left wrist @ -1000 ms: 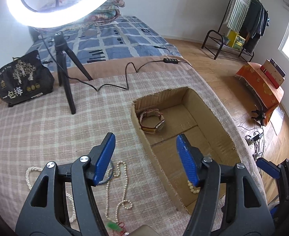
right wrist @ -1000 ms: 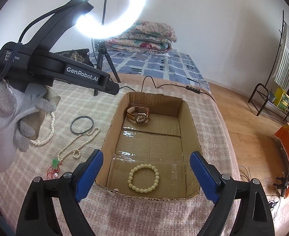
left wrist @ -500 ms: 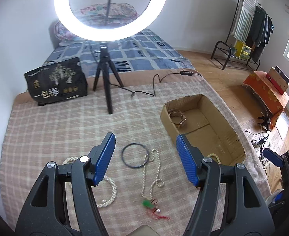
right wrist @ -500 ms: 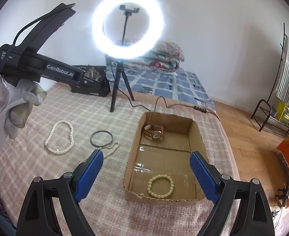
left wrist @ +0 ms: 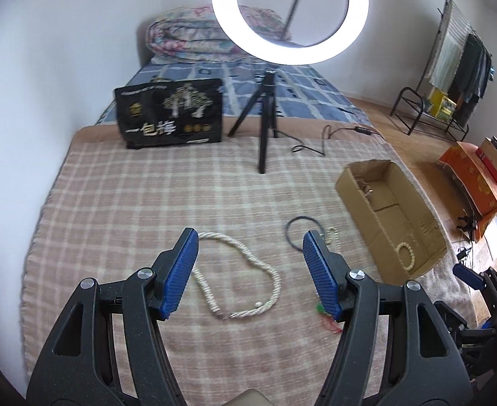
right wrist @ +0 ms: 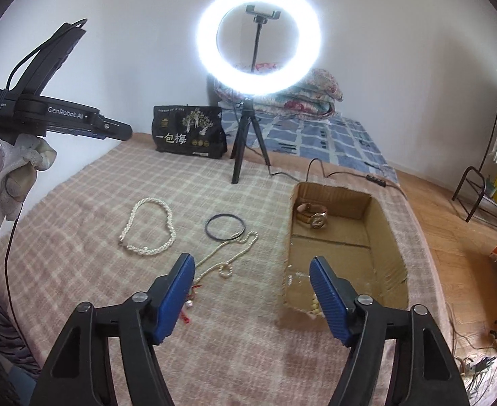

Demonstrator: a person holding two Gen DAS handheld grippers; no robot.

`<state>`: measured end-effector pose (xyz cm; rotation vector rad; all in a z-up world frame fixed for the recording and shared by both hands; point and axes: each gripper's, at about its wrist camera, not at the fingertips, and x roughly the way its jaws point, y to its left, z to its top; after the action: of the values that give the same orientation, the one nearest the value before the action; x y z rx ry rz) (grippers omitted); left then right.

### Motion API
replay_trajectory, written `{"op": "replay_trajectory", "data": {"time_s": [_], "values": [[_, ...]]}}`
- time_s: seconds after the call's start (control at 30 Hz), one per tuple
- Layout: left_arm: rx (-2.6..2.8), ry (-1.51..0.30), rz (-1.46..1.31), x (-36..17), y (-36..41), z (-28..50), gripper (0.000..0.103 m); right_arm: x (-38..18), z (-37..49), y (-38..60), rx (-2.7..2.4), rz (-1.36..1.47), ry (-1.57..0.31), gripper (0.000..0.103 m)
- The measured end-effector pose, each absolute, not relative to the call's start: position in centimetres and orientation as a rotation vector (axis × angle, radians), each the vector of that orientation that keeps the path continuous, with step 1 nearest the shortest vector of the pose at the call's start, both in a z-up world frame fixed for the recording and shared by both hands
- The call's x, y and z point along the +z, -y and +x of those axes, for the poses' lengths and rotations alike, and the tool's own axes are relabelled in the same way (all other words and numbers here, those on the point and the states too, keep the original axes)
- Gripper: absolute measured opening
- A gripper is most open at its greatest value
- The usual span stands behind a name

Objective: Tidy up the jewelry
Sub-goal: 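Move both tools back from the box toward the remaining jewelry, then grasp twisted pearl necklace end with left tool while right tool grasps jade-pendant strand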

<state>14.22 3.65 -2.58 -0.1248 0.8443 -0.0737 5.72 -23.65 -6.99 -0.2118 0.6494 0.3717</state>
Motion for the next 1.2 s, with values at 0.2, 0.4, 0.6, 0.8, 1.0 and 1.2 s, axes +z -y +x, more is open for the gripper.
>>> {"op": "replay_trajectory", "data": {"time_s": [0.2,0.4,0.6,0.8,1.0,1.2], "values": [[-0.020,-0.889,-0.171,-4.6,-7.2,14.0,0.066,-8.9,6.0,22.0,0.398,-0.208,-0.715,0.059],[-0.003,-0.922,-0.173,-6.4,-8.6,14.2,0.066,-11.0,6.6,20.7,0.429,-0.218,-0.776,0.051],[0.000,-0.985,-0.204,-8.7,-9.3,15.1,0.066,-13.2,7.6,20.3,0.438,-0.180,-0.843,0.039],[0.009,-1.048,-0.226,-10.9,-9.3,16.1,0.064,-15.6,8.6,19.9,0.457,-0.178,-0.908,0.029],[0.009,-1.083,-0.228,-12.3,-9.1,16.8,0.063,-16.8,9.6,18.8,0.484,-0.190,-0.931,0.024],[0.014,-1.119,-0.262,-13.6,-9.5,17.4,0.060,-18.1,10.2,17.5,0.511,-0.206,-0.963,0.020]]}}
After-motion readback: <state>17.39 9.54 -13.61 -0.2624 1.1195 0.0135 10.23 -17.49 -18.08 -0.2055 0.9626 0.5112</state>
